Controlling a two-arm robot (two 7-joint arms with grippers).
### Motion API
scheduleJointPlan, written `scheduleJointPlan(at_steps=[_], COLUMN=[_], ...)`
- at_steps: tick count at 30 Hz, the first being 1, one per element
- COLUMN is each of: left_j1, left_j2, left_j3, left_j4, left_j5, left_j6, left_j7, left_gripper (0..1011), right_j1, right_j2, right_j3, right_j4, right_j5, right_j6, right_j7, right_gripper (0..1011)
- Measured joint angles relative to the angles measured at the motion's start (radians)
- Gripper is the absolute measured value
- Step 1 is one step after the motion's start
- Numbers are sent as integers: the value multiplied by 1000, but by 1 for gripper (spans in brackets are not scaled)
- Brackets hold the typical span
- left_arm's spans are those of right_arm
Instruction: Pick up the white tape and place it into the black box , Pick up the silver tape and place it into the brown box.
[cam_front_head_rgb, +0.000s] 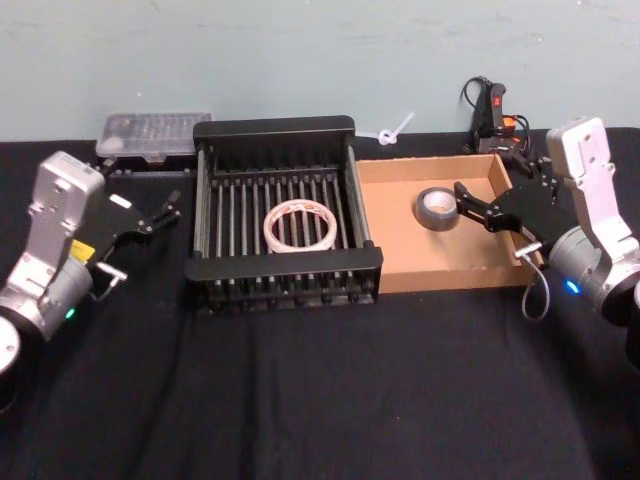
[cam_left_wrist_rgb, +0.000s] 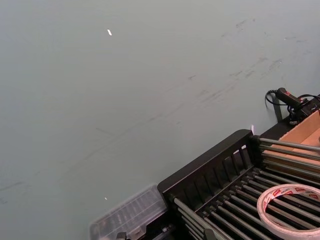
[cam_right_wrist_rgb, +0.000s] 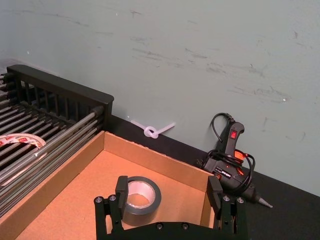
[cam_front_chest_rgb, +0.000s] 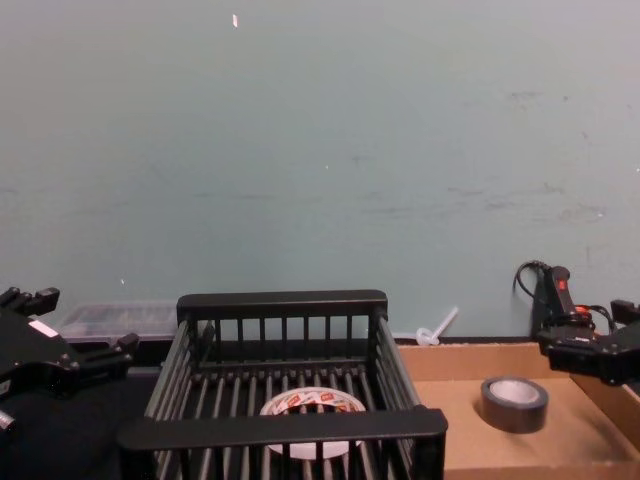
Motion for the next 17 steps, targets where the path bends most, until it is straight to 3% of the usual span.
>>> scheduleJointPlan(at_steps=[17], left_j1=[0], left_j2=[0], left_j3=[0], left_j4=[0], left_j5=[0], left_j6=[0], left_j7=[0], left_gripper=[1001], right_j1=[0], right_j2=[0], right_j3=[0], right_j4=[0], right_j5=[0], right_j6=[0], right_j7=[0], right_gripper=[1003])
